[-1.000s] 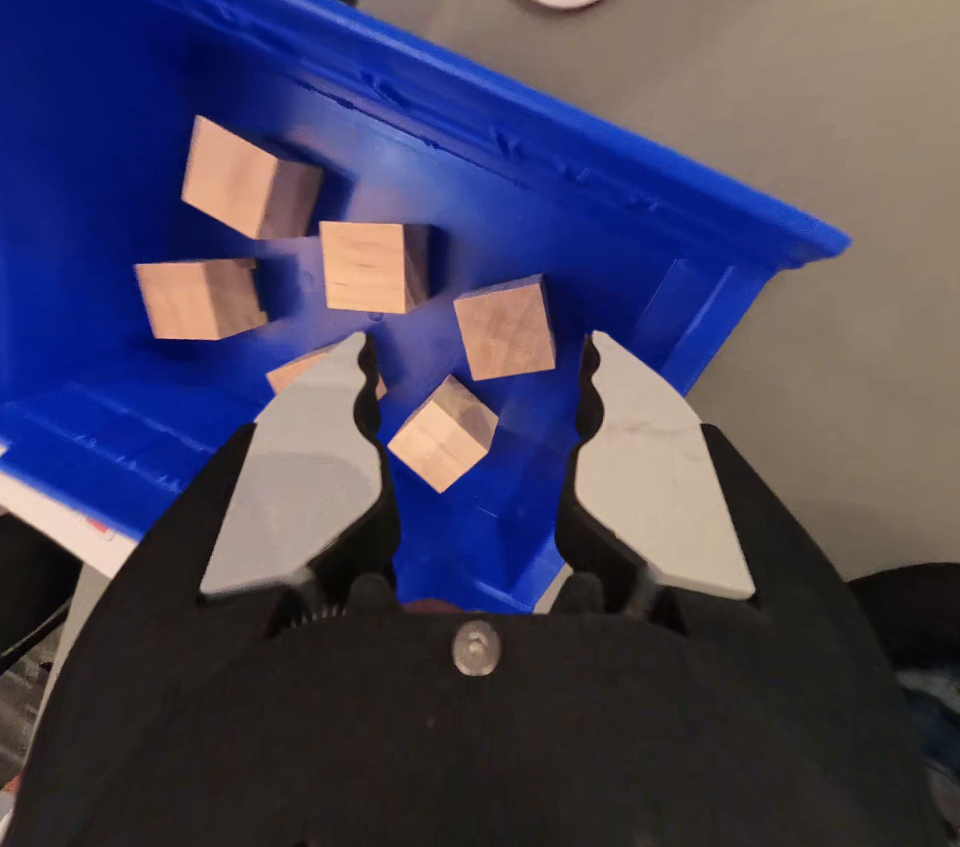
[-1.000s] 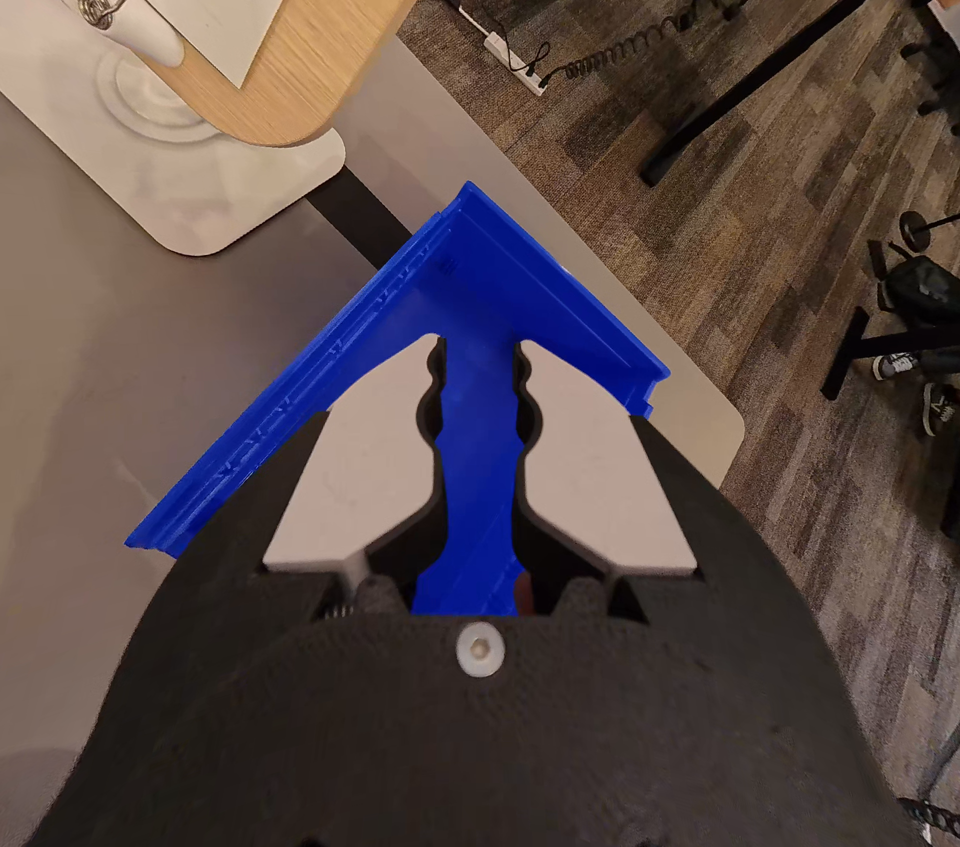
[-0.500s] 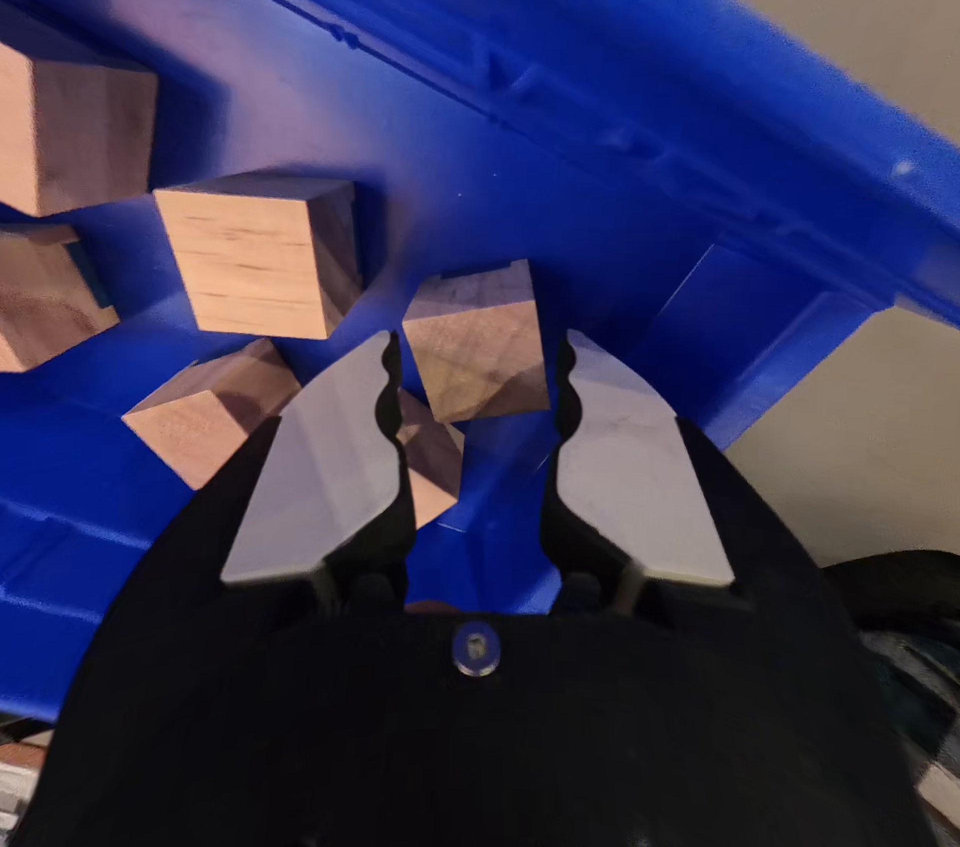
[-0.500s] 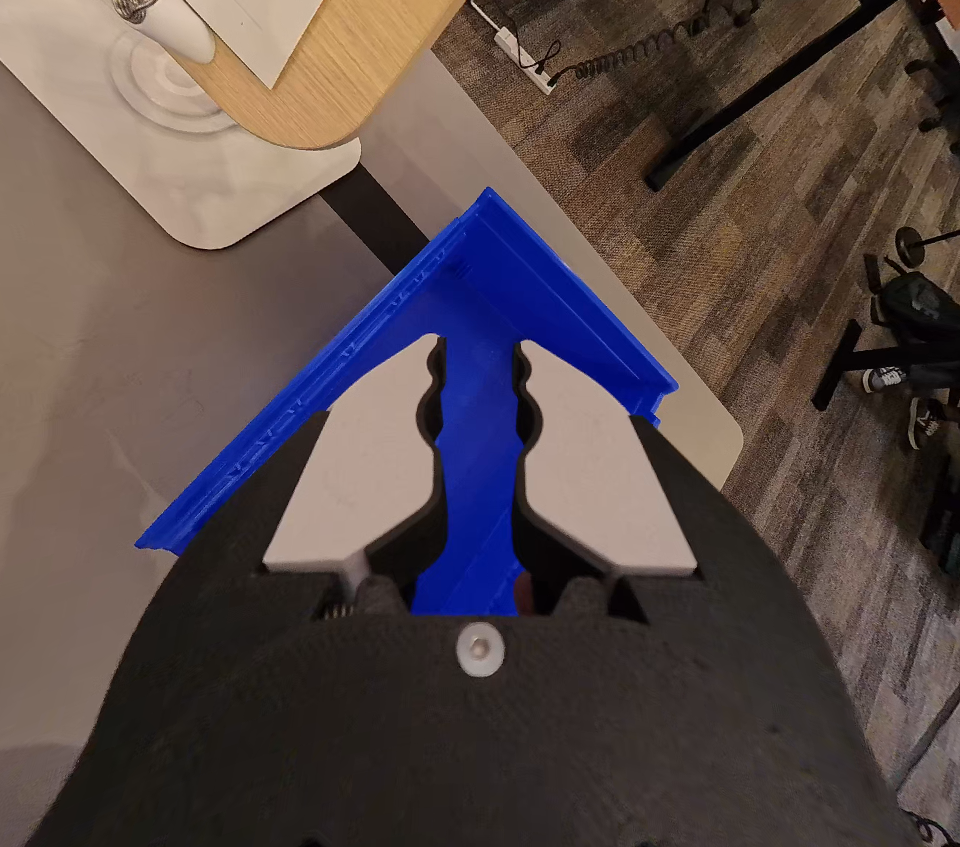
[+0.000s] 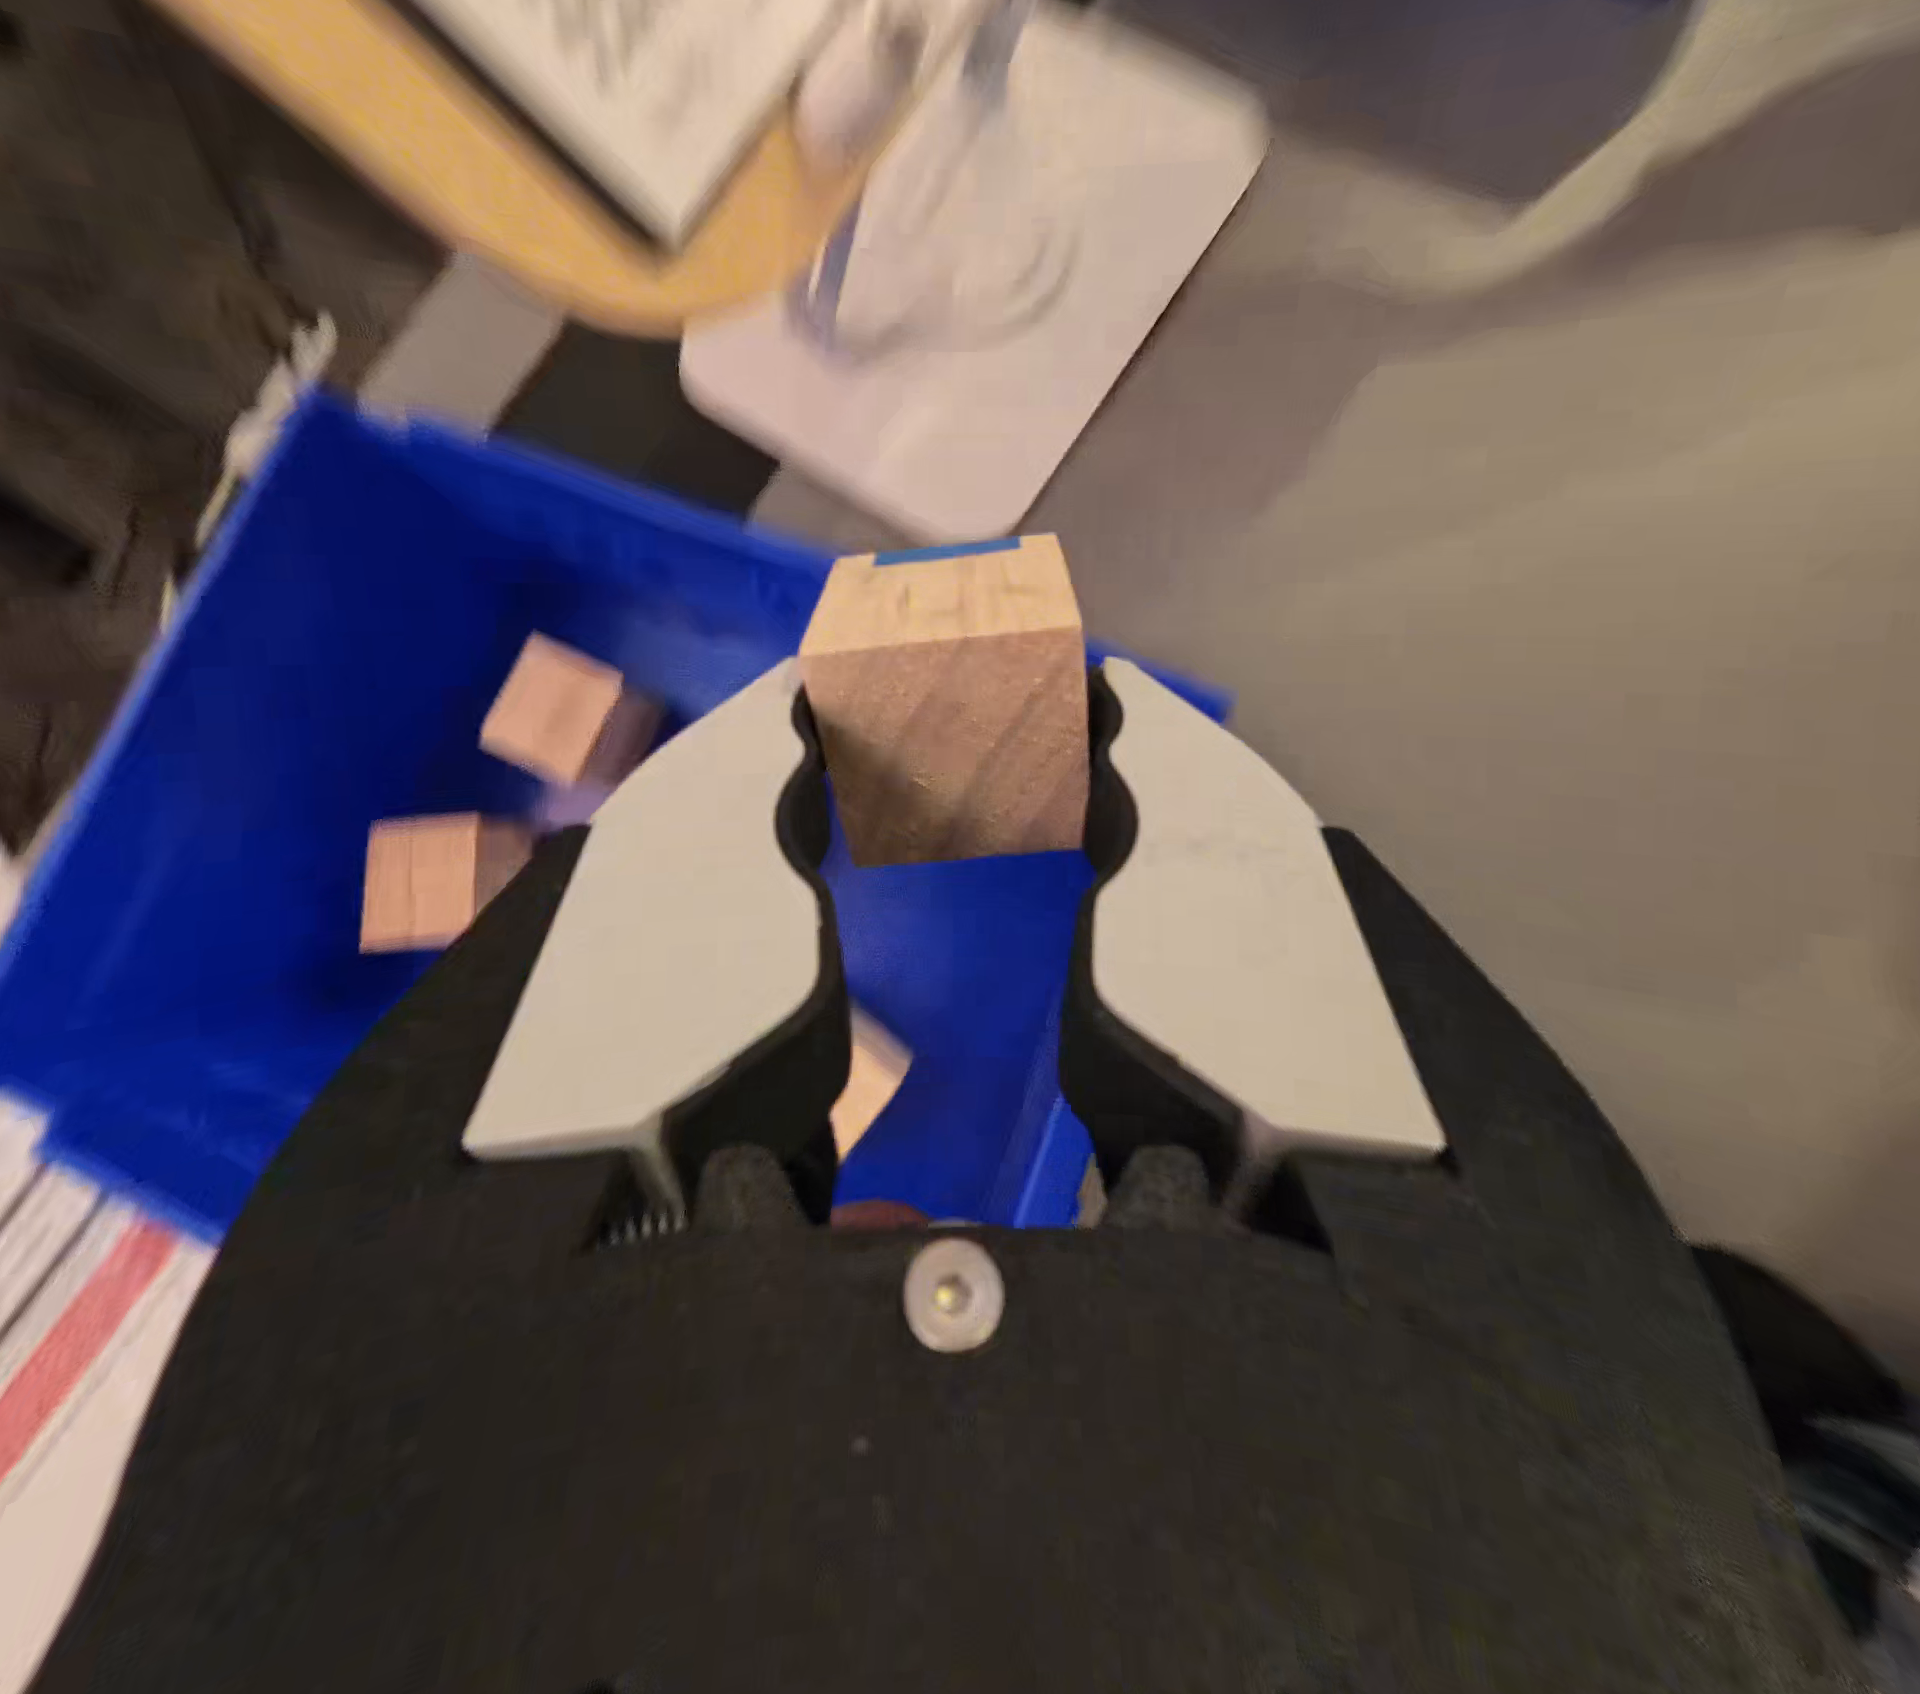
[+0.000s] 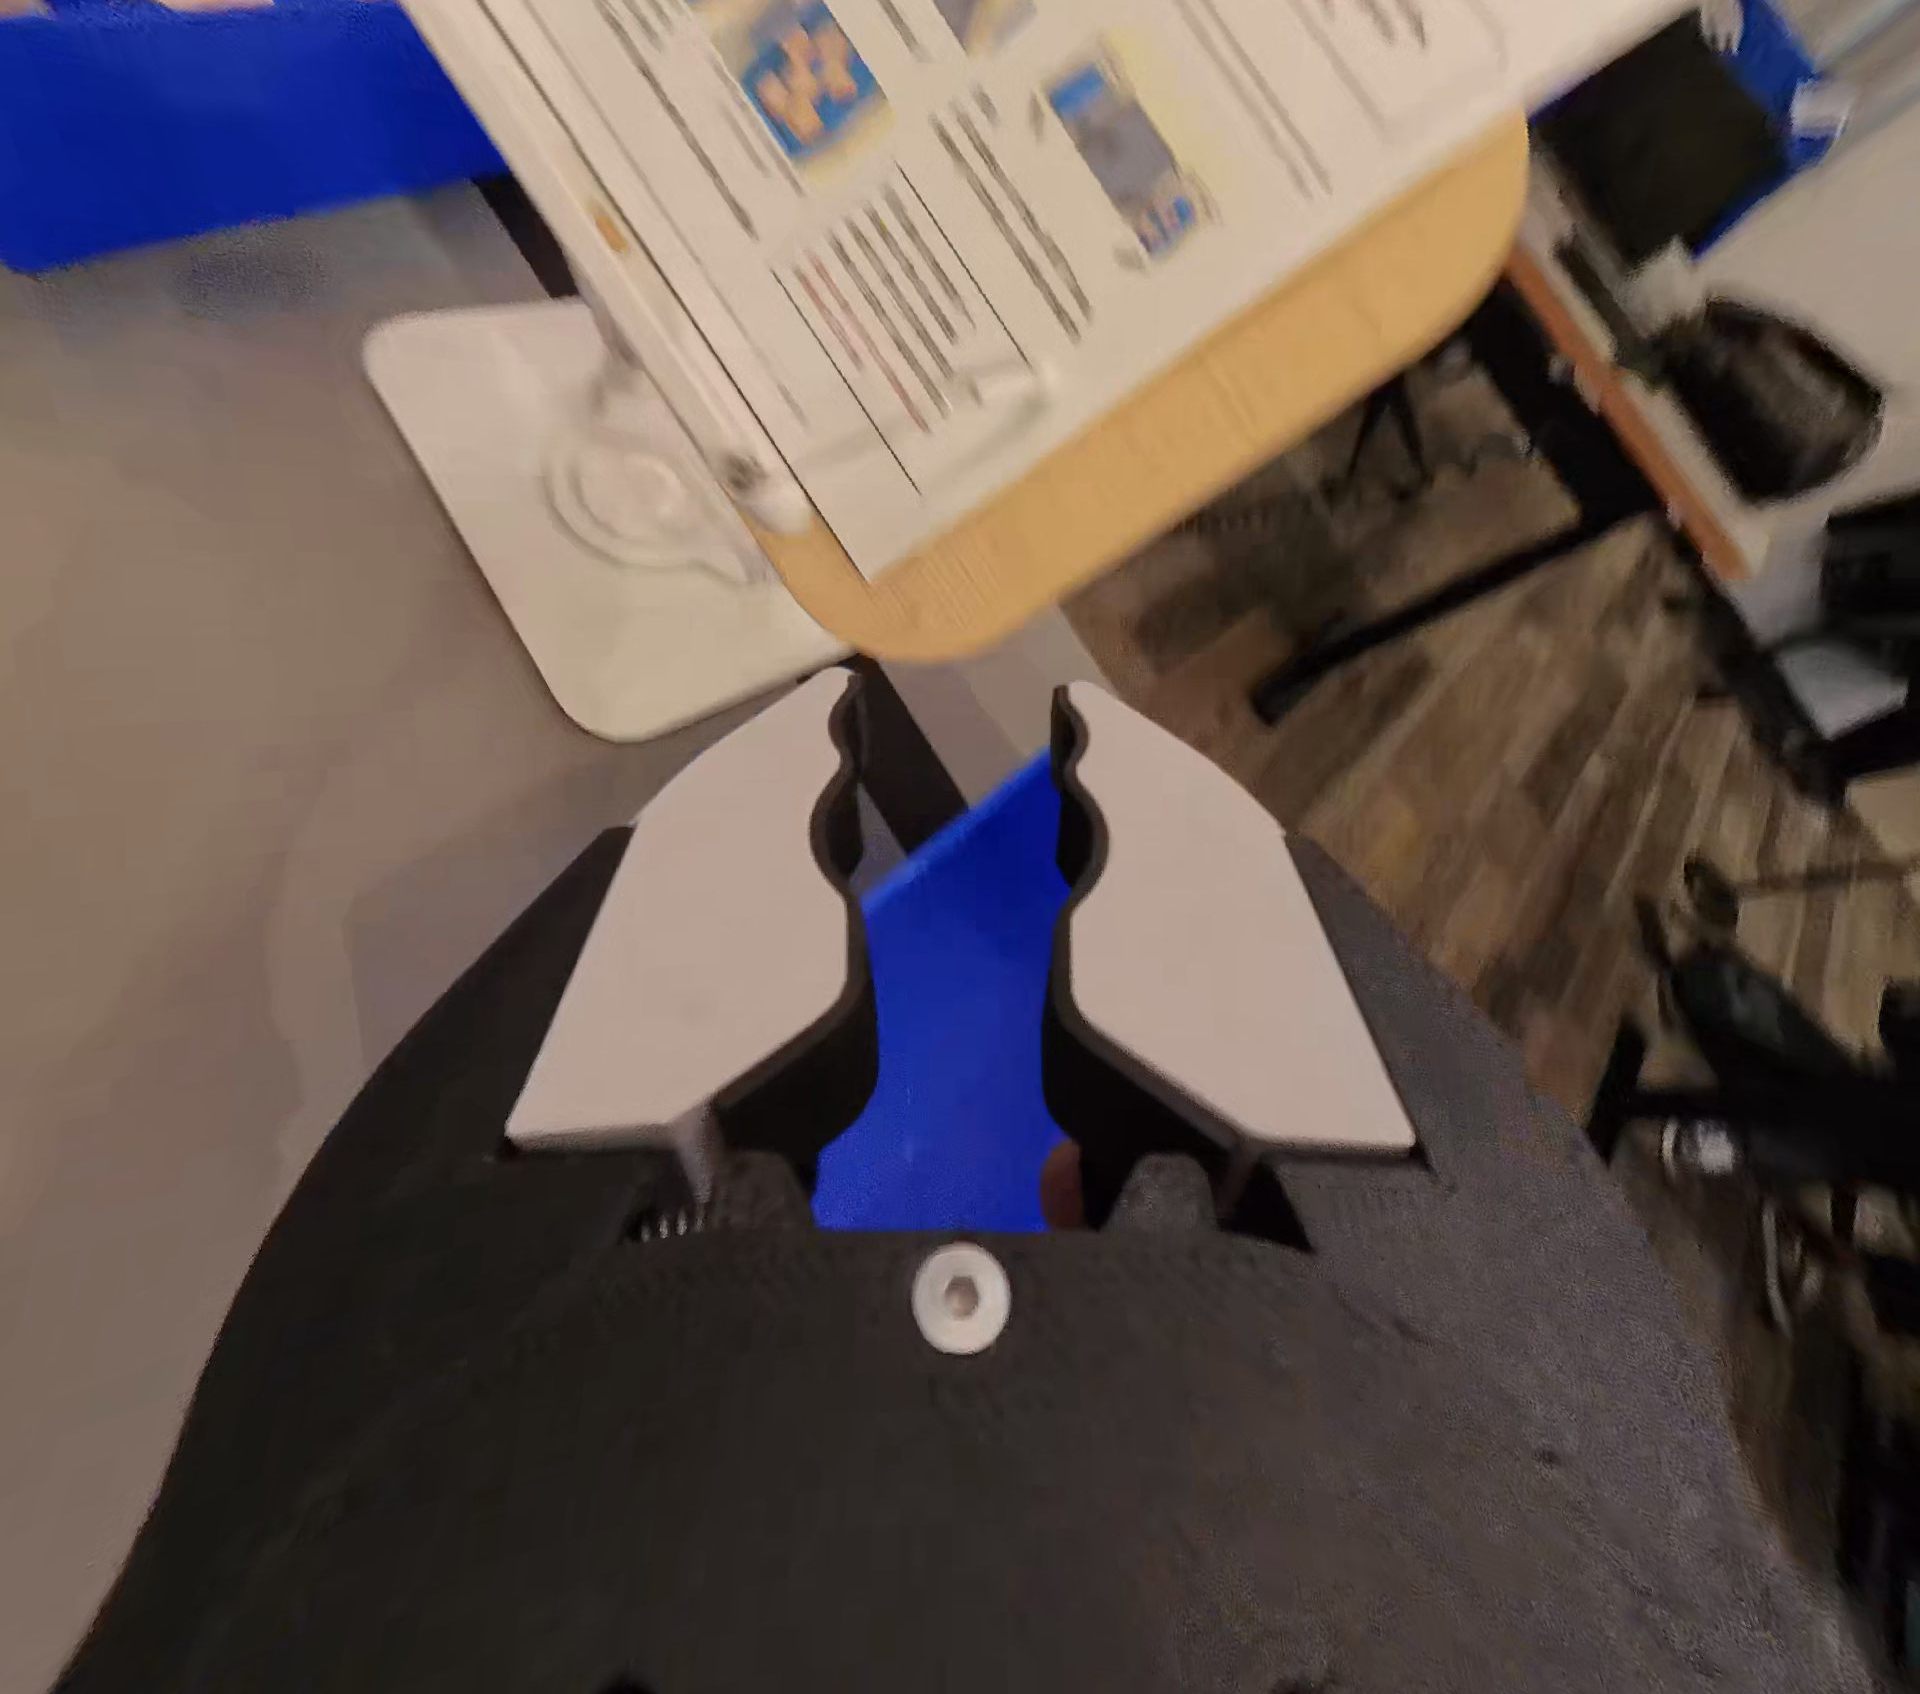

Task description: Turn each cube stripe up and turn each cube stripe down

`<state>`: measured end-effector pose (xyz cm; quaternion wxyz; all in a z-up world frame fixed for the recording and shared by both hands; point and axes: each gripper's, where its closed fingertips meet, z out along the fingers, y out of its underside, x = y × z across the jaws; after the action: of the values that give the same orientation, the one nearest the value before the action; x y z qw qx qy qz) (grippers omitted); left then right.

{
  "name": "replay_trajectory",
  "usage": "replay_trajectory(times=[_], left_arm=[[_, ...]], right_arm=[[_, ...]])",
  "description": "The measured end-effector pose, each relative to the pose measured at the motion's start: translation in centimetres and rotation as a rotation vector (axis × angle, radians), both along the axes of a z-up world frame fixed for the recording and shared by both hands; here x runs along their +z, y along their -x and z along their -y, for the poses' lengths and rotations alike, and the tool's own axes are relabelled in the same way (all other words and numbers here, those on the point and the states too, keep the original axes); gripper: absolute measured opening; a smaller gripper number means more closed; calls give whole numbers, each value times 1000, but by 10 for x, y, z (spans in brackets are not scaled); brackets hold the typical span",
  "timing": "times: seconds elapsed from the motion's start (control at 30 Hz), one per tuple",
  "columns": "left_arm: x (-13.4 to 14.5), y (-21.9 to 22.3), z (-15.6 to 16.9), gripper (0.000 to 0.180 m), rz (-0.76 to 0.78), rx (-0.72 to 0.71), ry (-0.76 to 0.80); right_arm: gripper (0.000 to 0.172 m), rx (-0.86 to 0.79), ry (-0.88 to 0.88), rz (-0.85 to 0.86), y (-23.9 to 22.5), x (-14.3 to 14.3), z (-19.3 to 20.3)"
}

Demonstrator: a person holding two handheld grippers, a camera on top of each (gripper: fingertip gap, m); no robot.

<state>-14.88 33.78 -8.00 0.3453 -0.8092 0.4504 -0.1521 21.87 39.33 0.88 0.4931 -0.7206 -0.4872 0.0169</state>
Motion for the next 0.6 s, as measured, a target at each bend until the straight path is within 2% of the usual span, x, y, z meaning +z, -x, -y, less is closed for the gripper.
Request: replay_trajectory(times=[0.07,0.17,0.27,0.43,0.5,0.6], left_arm=[[42,-26,12,47,169,-83,-97],[94,-67,34,46,453,-223,-158],[127,-103,60,46,765,-416,-65],[108,-153,71,46,862,-541,112],[96,-170,73,46,859,-567,157],[85,-188,78,46,869,-607,212]], right_arm=[[41,113,-80,-26,33,9,17],[49,290,-220,-48,86,15,49],[51,449,-378,-23,132,10,83],[56,574,-644,26,178,-3,122],[61,567,-692,28,185,-4,125],[59,586,-729,10,187,-4,131]])
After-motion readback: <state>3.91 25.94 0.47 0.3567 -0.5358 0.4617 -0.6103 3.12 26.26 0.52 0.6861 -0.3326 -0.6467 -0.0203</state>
